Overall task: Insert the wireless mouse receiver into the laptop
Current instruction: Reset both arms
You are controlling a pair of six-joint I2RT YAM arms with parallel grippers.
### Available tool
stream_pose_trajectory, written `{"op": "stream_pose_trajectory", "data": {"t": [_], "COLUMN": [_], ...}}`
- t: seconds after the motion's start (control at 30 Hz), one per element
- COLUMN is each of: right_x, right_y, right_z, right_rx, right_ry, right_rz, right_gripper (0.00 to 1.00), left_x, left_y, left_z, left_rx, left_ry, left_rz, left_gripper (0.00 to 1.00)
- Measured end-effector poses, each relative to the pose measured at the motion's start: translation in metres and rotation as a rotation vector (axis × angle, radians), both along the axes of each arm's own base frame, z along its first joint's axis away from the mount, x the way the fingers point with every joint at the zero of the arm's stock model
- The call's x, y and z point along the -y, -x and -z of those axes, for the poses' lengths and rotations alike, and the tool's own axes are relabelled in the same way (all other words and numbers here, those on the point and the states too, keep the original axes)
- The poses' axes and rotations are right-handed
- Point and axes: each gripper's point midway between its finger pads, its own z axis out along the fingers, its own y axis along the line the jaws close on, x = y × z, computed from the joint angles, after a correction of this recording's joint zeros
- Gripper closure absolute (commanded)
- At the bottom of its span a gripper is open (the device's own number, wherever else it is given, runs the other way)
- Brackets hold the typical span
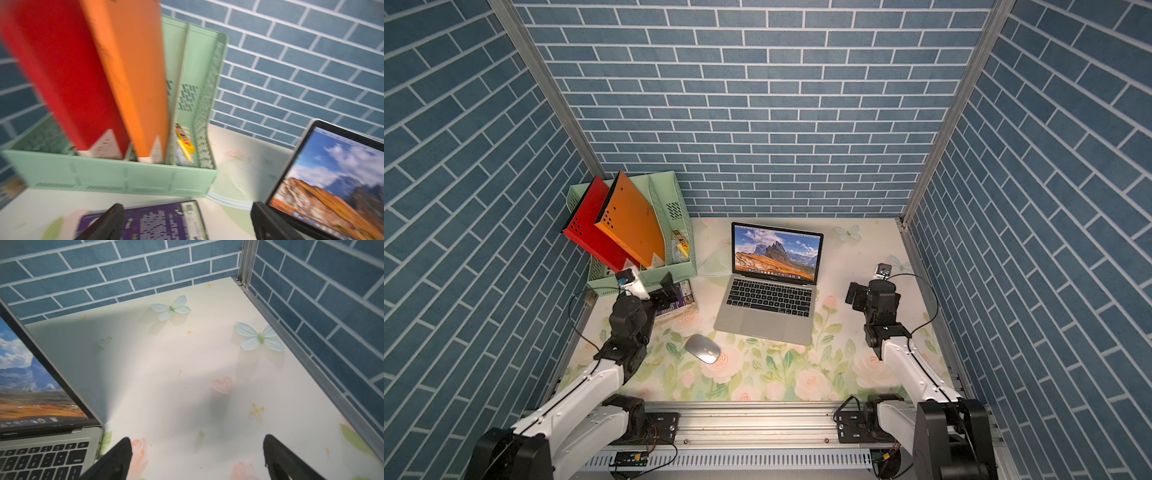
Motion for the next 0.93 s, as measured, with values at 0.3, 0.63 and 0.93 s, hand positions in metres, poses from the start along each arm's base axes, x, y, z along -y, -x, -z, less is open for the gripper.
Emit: {"op": "stream_pose_trajectory", "data": {"t": [0.3, 0.63, 0.93], "right_x": [-0.003, -0.021, -0.021], "right_y": [-0.002, -0.019, -0.026], "right_z": [0.018, 0.038, 0.022], "right_rx": [0.172, 0.236, 0.305], "right_ry": [0.137, 0.177, 0.168], "right_rz": [-0.096, -0.246, -0.264], "right_gripper": [0.01, 0.01, 0.01], "left_x": [-0.013, -0.019, -0.014], "left_y": [0.002, -0.04, -0.045], "left_z": [0.061, 0.047, 0.045], "left_rx": [-0.058, -0.006, 0.001], "left_ry": [-0.206, -0.235, -0.236], "left_rz": [-0.008, -0.033, 0.008], "left_gripper": [0.0, 0.0, 0.0]}}
